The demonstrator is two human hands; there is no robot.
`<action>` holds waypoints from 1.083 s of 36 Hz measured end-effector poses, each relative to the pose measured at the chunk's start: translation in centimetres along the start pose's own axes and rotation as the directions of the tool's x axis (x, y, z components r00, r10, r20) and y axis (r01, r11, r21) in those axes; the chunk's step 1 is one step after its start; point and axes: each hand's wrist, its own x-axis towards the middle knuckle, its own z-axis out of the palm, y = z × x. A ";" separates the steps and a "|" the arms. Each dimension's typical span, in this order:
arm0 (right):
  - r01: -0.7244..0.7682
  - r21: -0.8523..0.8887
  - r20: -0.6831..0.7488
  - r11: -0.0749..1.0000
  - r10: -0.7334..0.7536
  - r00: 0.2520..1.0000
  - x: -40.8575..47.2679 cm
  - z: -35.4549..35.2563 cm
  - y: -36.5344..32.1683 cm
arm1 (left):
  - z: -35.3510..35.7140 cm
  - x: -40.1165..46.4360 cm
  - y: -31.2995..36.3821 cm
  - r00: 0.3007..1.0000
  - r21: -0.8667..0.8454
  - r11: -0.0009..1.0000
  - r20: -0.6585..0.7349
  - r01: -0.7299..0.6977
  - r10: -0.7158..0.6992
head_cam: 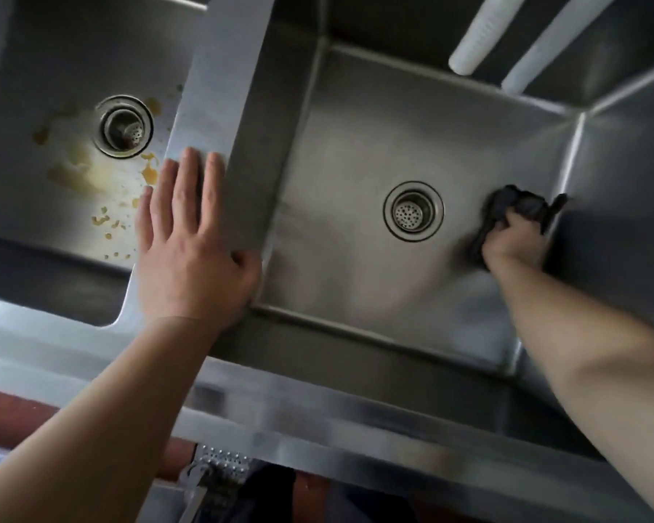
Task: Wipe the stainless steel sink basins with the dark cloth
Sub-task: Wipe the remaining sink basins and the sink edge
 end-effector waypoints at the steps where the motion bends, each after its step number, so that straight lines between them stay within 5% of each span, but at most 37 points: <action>1: -0.018 -0.001 -0.005 1.000 0.018 1.000 -2.1 0.3 0.5 | -0.1 0.0 0.1 1.000 -0.003 1.000 0.007 0.002 -0.002; 7: -0.113 0.236 0.222 0.965 0.059 0.973 -12.8 1.4 1.1 | -0.5 -0.2 0.1 1.000 -0.041 0.999 0.016 0.015 -0.014; 11: -0.377 0.392 0.598 0.839 0.079 0.797 -15.9 -0.3 -0.9 | -1.5 -0.2 0.0 0.997 -0.088 0.996 0.071 0.012 -0.006; 16: -0.213 0.376 0.757 0.902 -0.167 0.632 -18.1 -6.6 -4.4 | -4.3 1.7 0.0 0.944 -0.099 0.993 0.328 0.067 -0.031; 21: -0.104 0.565 0.739 0.819 -0.446 0.505 -22.7 -13.8 -7.2 | -9.9 0.9 3.0 0.911 -0.160 0.984 0.412 0.080 -0.007; 28: 0.002 0.811 0.490 0.586 -0.680 0.545 -27.6 -22.2 -6.7 | -16.8 -5.5 7.8 0.777 -0.486 0.804 0.336 -0.341 0.533; 35: -0.066 0.882 0.396 0.466 -0.658 0.640 -30.5 -25.5 -2.9 | -19.7 -7.4 11.3 0.740 -0.554 0.729 0.272 -0.402 0.615; 39: -0.165 0.885 0.424 0.436 -0.608 0.672 -30.6 -26.3 -0.4 | -19.2 -6.9 13.4 0.752 -0.681 0.686 0.306 -0.256 0.584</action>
